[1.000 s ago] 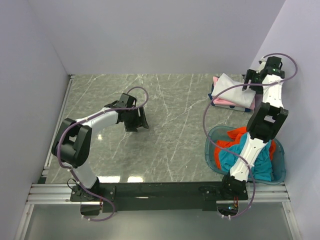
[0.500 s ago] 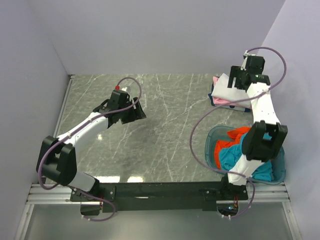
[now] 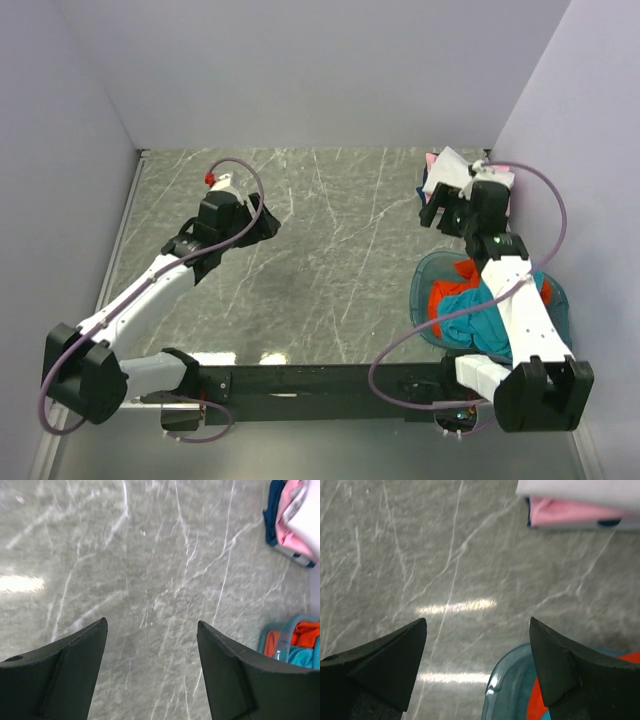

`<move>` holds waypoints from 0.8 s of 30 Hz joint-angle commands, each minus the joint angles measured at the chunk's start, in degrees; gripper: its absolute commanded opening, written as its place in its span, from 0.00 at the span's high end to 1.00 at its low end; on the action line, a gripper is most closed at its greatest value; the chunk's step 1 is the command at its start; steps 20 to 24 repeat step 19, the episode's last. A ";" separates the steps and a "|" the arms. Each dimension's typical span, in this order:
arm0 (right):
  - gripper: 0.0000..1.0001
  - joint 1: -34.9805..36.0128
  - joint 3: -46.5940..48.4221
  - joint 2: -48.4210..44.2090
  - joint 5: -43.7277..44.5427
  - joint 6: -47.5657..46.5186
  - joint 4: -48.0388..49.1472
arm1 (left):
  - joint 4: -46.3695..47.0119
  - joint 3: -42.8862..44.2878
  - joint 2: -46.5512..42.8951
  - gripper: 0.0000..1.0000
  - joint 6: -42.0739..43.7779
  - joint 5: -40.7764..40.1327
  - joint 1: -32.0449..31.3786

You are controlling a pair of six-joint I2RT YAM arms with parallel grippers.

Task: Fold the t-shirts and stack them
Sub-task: Reset both grippers

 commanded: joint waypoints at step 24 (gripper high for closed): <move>0.09 1.94 -15.14 -19.13 1.77 6.70 -3.25 | 2.69 -5.10 -12.00 0.21 -1.12 -10.08 -0.32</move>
